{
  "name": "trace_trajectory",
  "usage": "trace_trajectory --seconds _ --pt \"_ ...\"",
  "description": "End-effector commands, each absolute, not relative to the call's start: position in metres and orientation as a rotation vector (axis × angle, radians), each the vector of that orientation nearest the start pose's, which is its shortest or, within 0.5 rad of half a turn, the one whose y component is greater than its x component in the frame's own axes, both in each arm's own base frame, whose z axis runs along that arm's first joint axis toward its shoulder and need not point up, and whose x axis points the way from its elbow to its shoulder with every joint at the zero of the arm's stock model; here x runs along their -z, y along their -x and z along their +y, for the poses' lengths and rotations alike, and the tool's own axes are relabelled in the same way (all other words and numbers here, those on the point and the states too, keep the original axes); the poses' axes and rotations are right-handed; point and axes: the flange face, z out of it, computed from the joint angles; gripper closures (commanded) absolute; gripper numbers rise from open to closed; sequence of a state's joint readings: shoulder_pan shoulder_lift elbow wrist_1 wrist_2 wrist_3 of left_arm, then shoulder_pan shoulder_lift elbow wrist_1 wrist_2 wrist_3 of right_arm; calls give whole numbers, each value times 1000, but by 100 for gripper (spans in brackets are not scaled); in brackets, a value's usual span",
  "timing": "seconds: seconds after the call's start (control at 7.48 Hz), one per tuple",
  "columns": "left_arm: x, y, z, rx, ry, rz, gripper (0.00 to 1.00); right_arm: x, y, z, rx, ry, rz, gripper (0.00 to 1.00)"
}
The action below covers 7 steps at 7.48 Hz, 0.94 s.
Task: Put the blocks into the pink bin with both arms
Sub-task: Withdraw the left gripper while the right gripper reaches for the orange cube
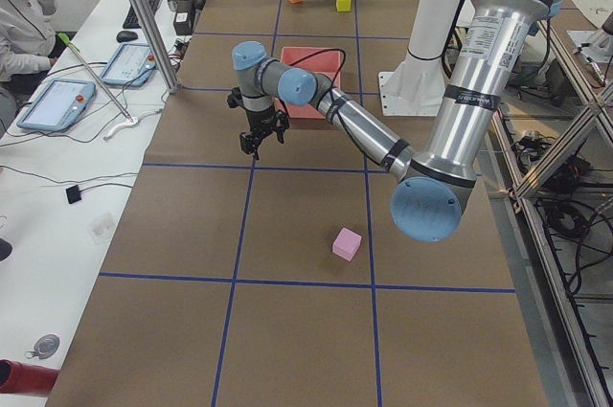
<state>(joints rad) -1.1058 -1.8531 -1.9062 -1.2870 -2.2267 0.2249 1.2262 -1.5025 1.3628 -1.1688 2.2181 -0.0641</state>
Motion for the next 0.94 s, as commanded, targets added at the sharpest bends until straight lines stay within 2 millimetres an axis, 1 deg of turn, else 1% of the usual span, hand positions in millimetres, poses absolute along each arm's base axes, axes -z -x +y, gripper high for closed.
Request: trace_trajectory --seconds 0.0,0.13,0.27,0.4,0.53,0.67,0.8 --pt "-387 -187 -532 -767 -246 703 0 -694 117 -526 460 -143 -682 87" --pt "-387 -187 -532 -764 -245 701 0 -685 120 -530 406 -136 -694 100" --pt "-389 -185 -533 -730 -231 704 0 -668 126 -537 363 -138 -723 100" --pt "-394 -170 -535 -585 -186 707 0 -641 133 -548 325 -143 -772 100" --pt "-407 -155 -535 -482 -145 704 0 -614 138 -551 271 -136 -829 100" --pt "-423 -131 -538 -432 -130 695 0 -579 147 -552 207 -133 -873 100" --pt "-433 -112 -548 -432 -160 690 0 -546 170 -544 150 -111 -903 100"
